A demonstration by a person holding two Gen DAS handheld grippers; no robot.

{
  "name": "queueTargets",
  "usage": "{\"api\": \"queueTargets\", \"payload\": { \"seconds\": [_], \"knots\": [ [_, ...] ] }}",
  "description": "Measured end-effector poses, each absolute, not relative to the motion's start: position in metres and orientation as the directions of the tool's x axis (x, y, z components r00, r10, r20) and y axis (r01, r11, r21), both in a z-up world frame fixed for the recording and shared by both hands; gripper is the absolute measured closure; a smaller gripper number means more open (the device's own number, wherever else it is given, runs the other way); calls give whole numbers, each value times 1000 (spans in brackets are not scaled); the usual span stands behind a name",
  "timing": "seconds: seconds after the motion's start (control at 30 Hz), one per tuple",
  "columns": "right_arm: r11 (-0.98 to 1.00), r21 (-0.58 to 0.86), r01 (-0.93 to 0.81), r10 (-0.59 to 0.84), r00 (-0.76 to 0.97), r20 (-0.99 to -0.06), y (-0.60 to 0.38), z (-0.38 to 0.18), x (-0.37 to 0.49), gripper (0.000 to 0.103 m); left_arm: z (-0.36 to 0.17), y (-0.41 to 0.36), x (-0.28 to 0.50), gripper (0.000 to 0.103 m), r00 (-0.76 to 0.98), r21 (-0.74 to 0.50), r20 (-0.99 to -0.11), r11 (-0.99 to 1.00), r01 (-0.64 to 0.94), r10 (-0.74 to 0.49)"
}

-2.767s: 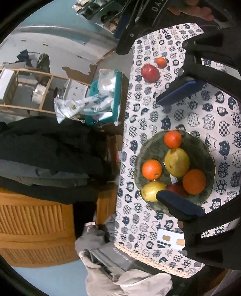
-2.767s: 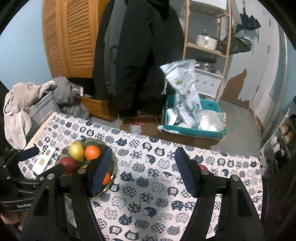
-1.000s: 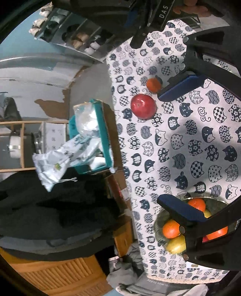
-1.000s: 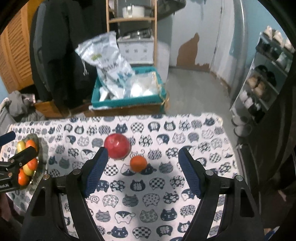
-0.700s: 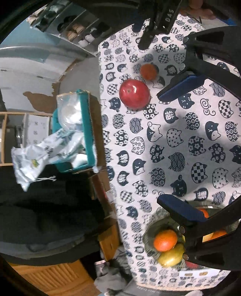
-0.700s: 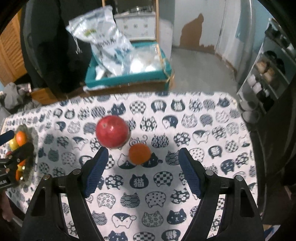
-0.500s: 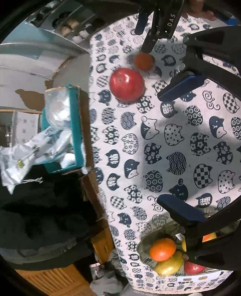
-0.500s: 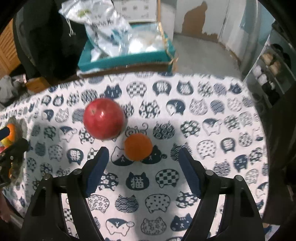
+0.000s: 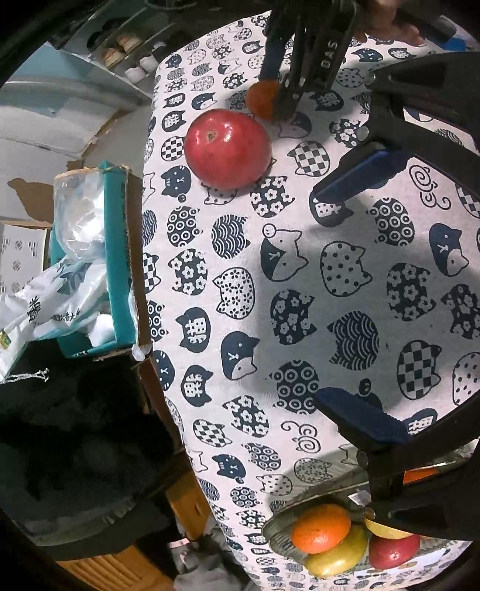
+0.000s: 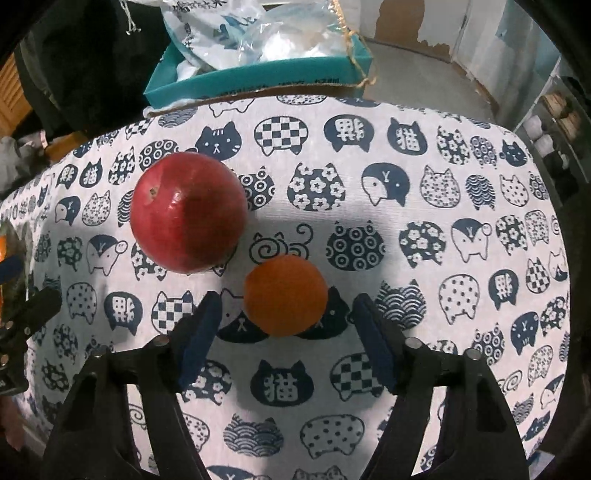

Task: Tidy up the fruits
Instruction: 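Grasp the small orange with the right tool while the left tool approaches the red apple, then grasp the red apple with the left tool while the right tool holds the small orange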

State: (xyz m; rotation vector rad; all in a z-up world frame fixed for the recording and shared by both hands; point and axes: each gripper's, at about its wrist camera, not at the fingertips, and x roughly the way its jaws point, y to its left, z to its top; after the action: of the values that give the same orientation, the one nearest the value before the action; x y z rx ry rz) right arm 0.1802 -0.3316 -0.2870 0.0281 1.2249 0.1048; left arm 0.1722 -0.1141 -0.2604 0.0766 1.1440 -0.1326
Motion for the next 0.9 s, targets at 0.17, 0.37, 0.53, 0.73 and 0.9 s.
{"api": "queueTargets", "payload": {
  "seconds": [0.17,0.37,0.53,0.73,0.9],
  "knots": [
    [994,95,-62,109,299,-948,-329,-299,184,55,-261,-119,177,2,403,-14,-912,987,158,-77],
    [995,91,-38,99,334,-937,-339,-297,185,60,-254,-134,184,2,411,-33,-905,981,189,-109],
    [999,45,6,39,369,-929,-359,-280,185,60,-250,-154,193,2,410,-56,-900,973,224,-146],
    [998,21,67,-7,400,-917,-388,-267,187,60,-257,-178,204,2,387,-78,-905,964,254,-176],
    [995,17,95,-23,403,-915,-399,-267,189,60,-264,-195,214,2,362,-121,-908,958,260,-213]
  ]
}}
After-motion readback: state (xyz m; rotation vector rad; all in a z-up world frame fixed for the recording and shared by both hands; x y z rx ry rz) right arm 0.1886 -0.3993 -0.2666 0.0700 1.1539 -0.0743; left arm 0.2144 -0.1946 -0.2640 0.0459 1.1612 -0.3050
